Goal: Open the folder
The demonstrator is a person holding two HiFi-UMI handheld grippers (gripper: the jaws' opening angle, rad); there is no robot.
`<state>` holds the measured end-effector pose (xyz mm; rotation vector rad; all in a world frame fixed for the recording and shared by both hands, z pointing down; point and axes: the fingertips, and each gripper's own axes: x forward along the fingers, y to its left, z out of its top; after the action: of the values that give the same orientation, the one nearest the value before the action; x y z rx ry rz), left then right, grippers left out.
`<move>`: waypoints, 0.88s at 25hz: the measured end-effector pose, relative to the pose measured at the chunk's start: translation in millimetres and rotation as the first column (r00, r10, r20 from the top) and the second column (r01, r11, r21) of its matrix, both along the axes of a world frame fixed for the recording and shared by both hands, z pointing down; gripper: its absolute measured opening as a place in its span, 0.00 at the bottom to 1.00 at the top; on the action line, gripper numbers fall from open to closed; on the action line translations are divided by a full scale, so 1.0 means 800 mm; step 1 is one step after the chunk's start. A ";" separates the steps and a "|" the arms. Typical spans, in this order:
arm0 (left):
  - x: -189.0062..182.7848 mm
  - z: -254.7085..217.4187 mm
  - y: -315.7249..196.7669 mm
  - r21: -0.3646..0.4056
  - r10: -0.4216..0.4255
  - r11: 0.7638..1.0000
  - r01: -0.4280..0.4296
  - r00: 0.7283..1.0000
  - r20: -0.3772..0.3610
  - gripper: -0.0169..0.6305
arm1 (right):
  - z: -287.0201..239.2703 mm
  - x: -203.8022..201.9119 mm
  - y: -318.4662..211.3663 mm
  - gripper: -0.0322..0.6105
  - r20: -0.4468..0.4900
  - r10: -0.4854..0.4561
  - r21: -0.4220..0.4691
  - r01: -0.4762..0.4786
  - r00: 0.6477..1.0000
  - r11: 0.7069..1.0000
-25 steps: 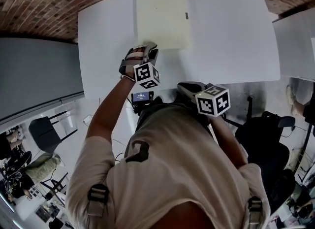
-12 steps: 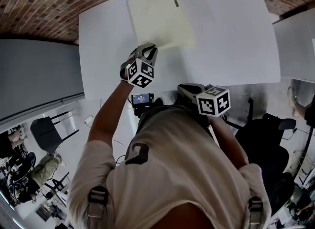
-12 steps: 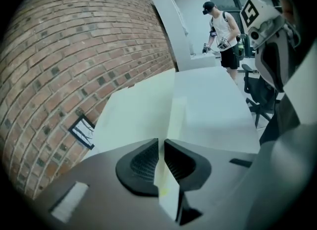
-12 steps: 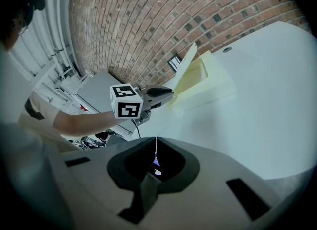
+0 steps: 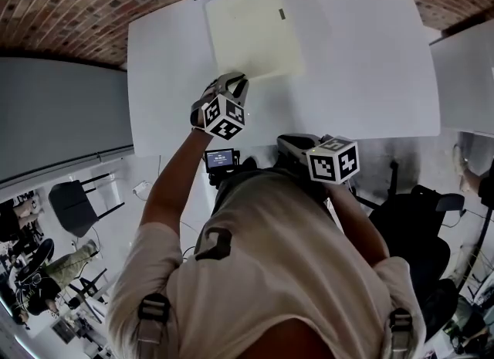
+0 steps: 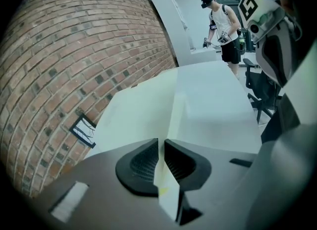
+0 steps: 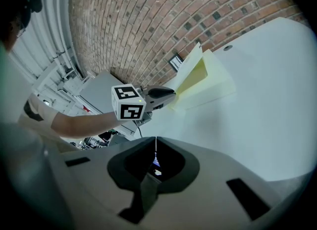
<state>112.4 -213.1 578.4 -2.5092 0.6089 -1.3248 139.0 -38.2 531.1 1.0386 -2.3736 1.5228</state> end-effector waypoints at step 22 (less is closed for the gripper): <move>-0.007 -0.020 0.004 0.039 -0.106 0.994 0.106 0.994 -0.003 0.07 | 0.008 0.004 0.004 0.06 0.029 -0.072 -0.011 0.072 0.997 0.997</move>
<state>107.0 -209.9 562.4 -2.4778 0.7704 -1.3341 142.3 -34.9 537.4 0.9245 -2.3899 1.5351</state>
